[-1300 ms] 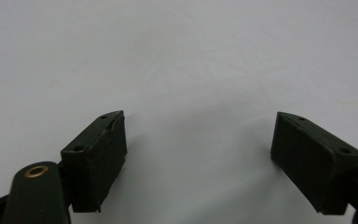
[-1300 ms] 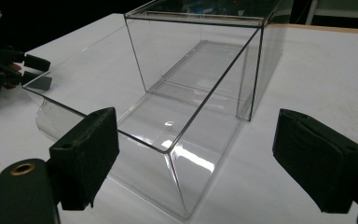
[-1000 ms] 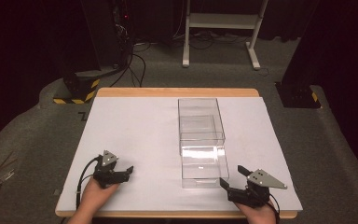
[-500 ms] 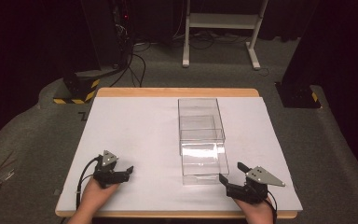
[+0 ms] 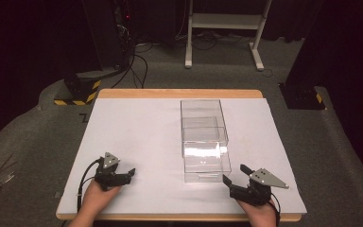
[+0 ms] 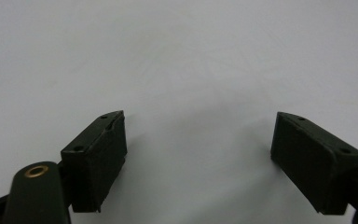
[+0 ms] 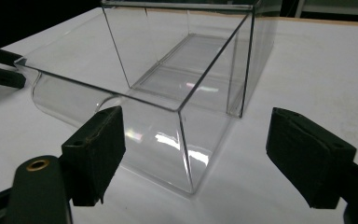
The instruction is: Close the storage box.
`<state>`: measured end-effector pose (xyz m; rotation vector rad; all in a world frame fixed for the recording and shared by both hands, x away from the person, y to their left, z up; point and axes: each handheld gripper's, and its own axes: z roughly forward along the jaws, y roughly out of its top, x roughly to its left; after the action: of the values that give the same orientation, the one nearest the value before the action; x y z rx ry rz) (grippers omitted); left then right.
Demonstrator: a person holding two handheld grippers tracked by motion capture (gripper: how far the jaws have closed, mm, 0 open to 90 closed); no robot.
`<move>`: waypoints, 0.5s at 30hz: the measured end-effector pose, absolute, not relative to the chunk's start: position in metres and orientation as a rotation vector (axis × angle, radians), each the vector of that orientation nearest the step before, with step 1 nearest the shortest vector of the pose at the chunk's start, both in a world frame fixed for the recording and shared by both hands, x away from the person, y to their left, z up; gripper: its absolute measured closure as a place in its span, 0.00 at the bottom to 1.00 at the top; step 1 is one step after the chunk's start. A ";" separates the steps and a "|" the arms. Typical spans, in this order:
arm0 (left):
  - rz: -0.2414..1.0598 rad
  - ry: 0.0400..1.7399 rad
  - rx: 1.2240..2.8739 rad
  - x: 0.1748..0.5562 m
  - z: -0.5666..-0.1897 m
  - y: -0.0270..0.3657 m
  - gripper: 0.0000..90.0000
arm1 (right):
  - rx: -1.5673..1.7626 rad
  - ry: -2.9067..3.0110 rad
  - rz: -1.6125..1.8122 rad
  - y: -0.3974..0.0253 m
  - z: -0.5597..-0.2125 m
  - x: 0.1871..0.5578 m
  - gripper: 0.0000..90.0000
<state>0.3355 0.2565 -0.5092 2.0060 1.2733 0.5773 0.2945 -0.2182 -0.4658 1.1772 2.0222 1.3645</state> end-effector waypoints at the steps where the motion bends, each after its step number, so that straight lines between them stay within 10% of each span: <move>1: 0.577 1.273 2.006 0.335 -0.509 0.256 0.21 | 1.177 2.022 1.365 -0.218 -0.466 0.294 0.22; 15: 0.575 1.273 2.009 0.335 -0.509 0.257 0.21 | 1.192 2.016 1.339 -0.213 -0.471 0.301 0.22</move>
<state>0.3354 0.2567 -0.5091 2.0091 1.2732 0.5752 0.3009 -0.2133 -0.4711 1.1916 2.0163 1.3395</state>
